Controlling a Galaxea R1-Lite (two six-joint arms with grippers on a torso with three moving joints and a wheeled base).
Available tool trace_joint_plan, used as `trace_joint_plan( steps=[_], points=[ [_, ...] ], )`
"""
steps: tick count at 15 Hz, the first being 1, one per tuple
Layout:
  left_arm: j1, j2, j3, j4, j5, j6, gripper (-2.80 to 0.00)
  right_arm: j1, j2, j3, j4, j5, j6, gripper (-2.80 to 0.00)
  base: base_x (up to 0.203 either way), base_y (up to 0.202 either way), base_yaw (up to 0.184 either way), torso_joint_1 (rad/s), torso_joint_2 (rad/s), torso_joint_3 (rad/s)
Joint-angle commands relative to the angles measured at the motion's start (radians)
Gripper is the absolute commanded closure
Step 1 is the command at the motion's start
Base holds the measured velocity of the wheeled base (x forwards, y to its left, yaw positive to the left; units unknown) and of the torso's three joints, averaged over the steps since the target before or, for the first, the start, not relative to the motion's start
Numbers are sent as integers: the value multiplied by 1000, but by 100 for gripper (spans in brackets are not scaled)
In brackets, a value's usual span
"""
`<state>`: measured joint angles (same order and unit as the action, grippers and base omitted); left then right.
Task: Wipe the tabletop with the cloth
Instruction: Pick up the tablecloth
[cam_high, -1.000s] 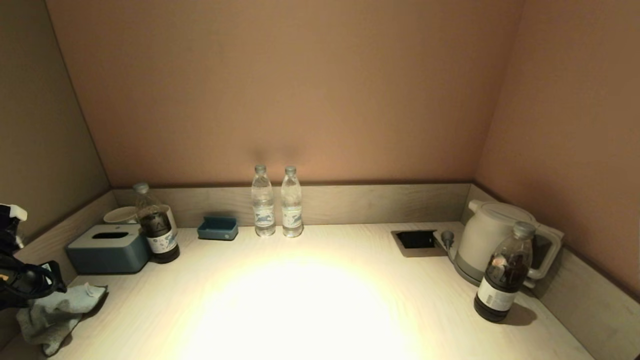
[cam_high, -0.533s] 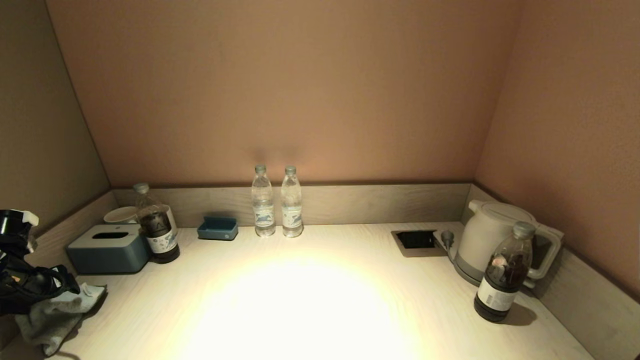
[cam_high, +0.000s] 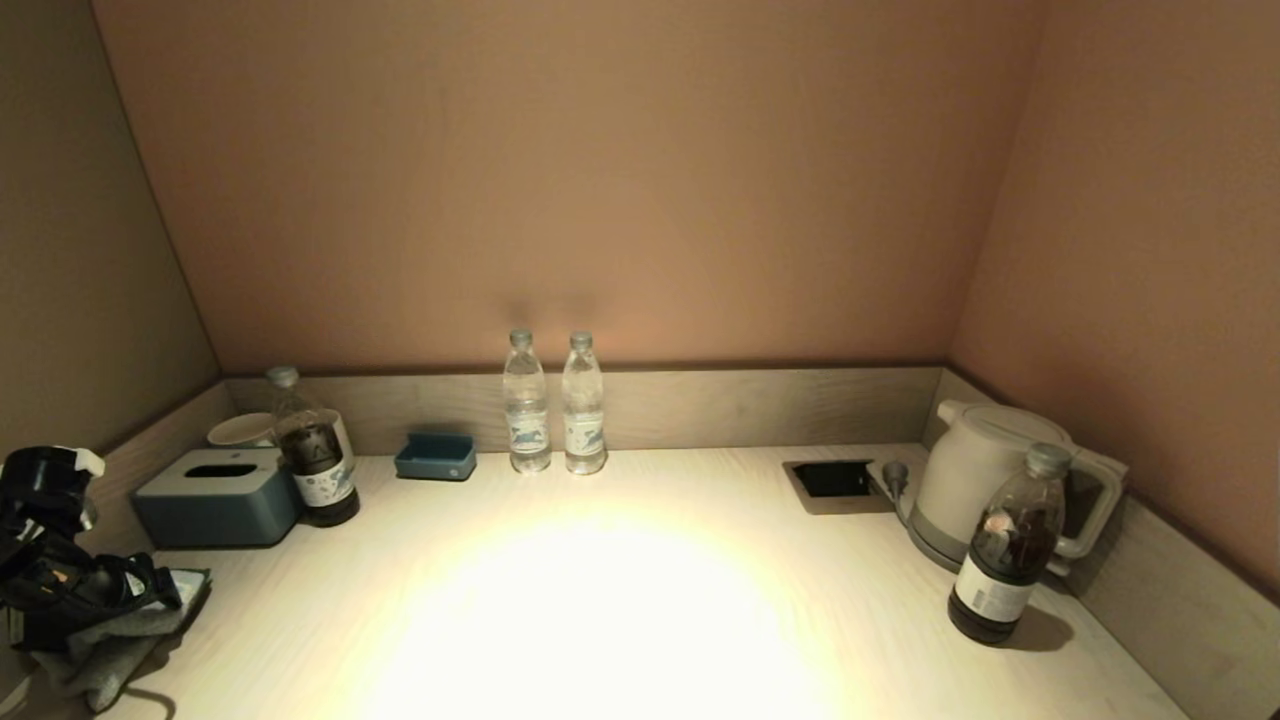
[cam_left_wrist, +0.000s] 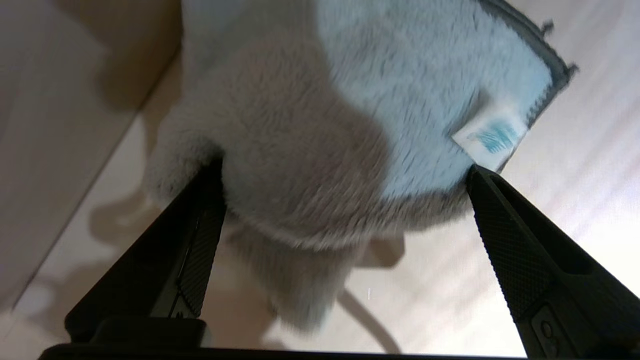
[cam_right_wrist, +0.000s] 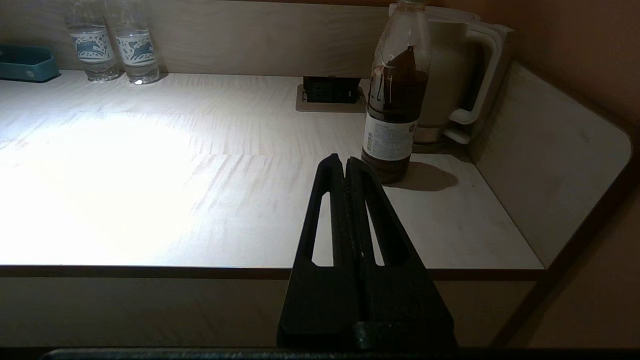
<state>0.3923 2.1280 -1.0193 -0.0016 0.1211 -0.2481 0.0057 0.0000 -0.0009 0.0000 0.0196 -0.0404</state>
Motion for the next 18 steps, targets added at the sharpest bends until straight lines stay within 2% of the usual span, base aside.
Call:
trace_joint_plan(
  steps=[1, 3, 4, 5, 12, 15, 18],
  points=[
    [0, 36, 16, -64, 3, 0, -280, 0, 0, -1, 0, 0, -1, 0, 0, 0, 0, 0, 0, 0],
    [0, 43, 32, -93, 3, 0, -280, 0, 0, -1, 0, 0, 1, 0, 0, 0, 0, 0, 0, 0],
    [0, 43, 32, -96, 2, -1, -170, 0, 0, 1, 0, 0, 1, 0, 0, 0, 0, 0, 0, 0],
    [0, 43, 31, -100, 2, -2, 0, 0, 0, 1, 0, 0, 1, 0, 0, 0, 0, 0, 0, 0],
    [-6, -22, 52, -96, -5, -8, 0, 0, 0, -1, 0, 0, 1, 0, 0, 0, 0, 0, 0, 0],
    [-27, -127, 94, -100, -10, -11, 0, 0, 0, -1, 0, 0, -1, 0, 0, 0, 0, 0, 0, 0],
    [-83, -266, 133, -101, -36, -34, 0, 0, 0, 0, 0, 0, 1, 0, 0, 0, 0, 0, 0, 0]
  ],
)
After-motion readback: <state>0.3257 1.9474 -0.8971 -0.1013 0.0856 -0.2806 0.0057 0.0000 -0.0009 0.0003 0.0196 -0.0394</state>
